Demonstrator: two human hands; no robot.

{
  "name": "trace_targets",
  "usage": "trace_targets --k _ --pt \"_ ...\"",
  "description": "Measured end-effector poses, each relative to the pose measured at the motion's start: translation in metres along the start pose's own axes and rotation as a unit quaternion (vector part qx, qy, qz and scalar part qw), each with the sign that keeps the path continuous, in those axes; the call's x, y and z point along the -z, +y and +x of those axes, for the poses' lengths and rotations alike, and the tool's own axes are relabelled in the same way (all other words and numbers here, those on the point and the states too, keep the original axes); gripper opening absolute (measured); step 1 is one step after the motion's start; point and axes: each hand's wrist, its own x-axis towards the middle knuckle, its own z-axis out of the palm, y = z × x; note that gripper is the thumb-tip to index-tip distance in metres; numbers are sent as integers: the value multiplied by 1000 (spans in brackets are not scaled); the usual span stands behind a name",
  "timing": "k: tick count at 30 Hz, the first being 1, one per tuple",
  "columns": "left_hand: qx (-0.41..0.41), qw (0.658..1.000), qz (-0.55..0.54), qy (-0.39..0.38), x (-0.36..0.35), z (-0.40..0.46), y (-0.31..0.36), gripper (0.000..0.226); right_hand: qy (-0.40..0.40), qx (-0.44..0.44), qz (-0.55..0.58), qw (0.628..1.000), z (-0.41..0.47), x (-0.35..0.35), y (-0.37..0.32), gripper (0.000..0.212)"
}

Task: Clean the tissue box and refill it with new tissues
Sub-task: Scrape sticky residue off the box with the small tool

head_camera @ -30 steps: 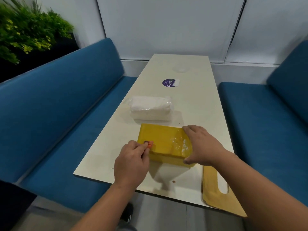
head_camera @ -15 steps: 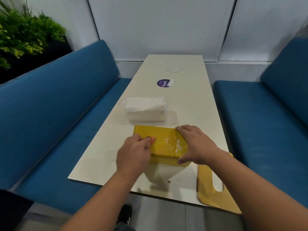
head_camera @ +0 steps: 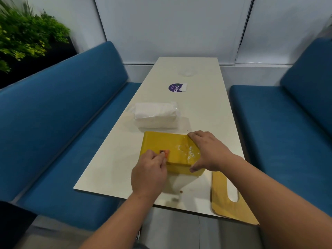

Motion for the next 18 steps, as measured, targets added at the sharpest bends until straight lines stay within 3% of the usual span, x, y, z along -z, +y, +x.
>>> trace_targets --k 5,11,18 --pt "-114 993 4 -27 -10 -6 24 30 -2 -1 -3 1000 0 1 0 120" --pt "-24 1000 12 1 0 0 3 31 -2 1 -2 1000 0 1 1 121" --pt "-167 984 28 -52 -15 -4 51 34 7 8 -6 1000 0 -1 2 117"
